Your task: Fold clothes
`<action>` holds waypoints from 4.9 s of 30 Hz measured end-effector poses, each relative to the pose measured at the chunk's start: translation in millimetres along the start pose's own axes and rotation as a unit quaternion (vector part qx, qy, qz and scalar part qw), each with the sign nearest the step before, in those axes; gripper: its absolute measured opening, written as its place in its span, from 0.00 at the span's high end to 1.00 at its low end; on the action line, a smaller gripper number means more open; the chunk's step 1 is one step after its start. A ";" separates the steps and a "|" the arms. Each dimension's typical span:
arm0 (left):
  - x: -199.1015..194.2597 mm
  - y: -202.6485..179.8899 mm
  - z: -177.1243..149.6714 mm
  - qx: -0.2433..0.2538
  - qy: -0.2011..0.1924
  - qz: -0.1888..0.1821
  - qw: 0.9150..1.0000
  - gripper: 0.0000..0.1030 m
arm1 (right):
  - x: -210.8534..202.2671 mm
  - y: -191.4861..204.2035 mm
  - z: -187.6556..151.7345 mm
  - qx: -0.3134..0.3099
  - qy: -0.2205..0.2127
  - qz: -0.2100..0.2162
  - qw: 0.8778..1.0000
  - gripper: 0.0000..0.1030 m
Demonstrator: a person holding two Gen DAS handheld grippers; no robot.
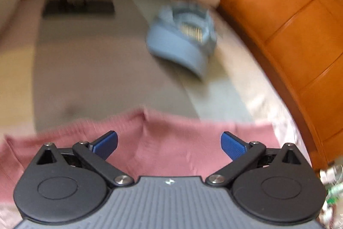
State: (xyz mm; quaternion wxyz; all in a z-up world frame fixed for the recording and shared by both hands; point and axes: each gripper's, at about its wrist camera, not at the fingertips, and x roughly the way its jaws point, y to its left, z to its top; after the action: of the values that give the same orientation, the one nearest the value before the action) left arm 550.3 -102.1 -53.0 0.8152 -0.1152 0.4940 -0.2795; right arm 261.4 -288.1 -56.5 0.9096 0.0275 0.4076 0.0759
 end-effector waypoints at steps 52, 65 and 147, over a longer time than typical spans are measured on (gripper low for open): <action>-44.7 108.6 -15.0 -0.103 -0.067 0.133 0.983 0.07 | -0.1 6.8 -3.0 0.017 0.002 0.022 1.000 0.00; -109.8 5.2 -105.2 0.081 0.003 0.012 0.997 0.05 | 6.0 18.2 9.4 -0.039 0.003 0.038 0.998 0.00; -259.8 223.9 -163.2 -0.148 -0.219 0.210 0.941 0.04 | 51.5 57.4 28.6 -0.038 0.104 -0.024 0.994 0.00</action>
State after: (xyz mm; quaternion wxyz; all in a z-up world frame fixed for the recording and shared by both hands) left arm 392.5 243.3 -43.6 0.9172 -0.1866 0.3519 0.0069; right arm 309.9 -222.9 -69.0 0.8641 -0.0245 0.4975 0.0721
